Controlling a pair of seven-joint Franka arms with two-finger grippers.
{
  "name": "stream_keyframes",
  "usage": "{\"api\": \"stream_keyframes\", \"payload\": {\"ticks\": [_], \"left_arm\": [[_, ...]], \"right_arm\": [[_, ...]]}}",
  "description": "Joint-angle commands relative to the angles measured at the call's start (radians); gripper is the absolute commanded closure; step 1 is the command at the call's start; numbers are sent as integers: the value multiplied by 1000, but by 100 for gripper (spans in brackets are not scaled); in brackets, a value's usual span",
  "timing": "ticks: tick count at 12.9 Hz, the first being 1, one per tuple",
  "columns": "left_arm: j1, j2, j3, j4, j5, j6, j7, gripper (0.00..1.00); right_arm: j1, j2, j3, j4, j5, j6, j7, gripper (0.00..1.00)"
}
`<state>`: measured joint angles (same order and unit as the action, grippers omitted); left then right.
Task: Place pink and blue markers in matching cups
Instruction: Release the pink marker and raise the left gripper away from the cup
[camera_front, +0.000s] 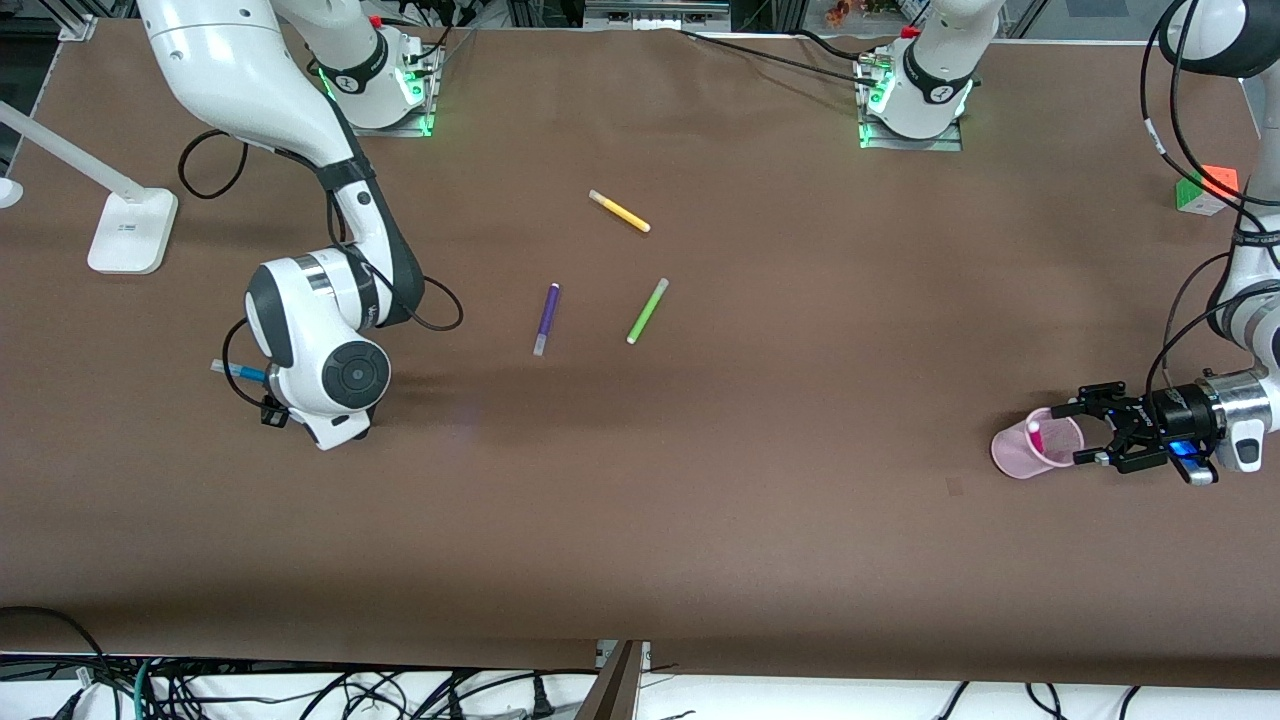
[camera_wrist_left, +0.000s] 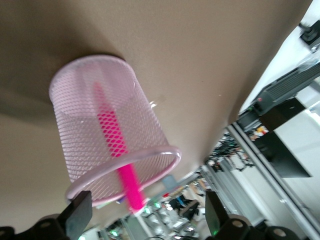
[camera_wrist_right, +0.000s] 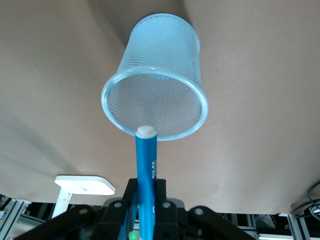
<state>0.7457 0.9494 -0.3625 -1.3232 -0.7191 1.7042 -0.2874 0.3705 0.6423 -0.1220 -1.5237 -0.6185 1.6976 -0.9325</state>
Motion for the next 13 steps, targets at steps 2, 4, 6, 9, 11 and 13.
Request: {"api": "stream_keyframes", "payload": {"ticks": [2, 4, 6, 9, 11, 13], "left_arm": [[-61, -167, -24, 18, 205, -18, -6, 0], [-98, -257, -24, 16, 234, -44, -38, 0], [-150, -345, -24, 18, 273, -70, -116, 0], [-282, -510, -26, 22, 447, -136, -173, 0], [-395, -593, -26, 38, 605, -216, -174, 0], [-491, -616, -26, 108, 722, -300, -173, 0]], "right_arm": [[34, 14, -1, -24, -104, 17, -25, 86], [39, 20, -1, -24, -119, 31, -25, 86], [39, 33, -1, -29, -124, 57, -25, 86], [51, 46, -1, -38, -156, 59, -25, 86], [53, 48, -1, -46, -158, 62, -25, 86], [54, 59, -1, -46, -159, 74, -22, 86]]}}
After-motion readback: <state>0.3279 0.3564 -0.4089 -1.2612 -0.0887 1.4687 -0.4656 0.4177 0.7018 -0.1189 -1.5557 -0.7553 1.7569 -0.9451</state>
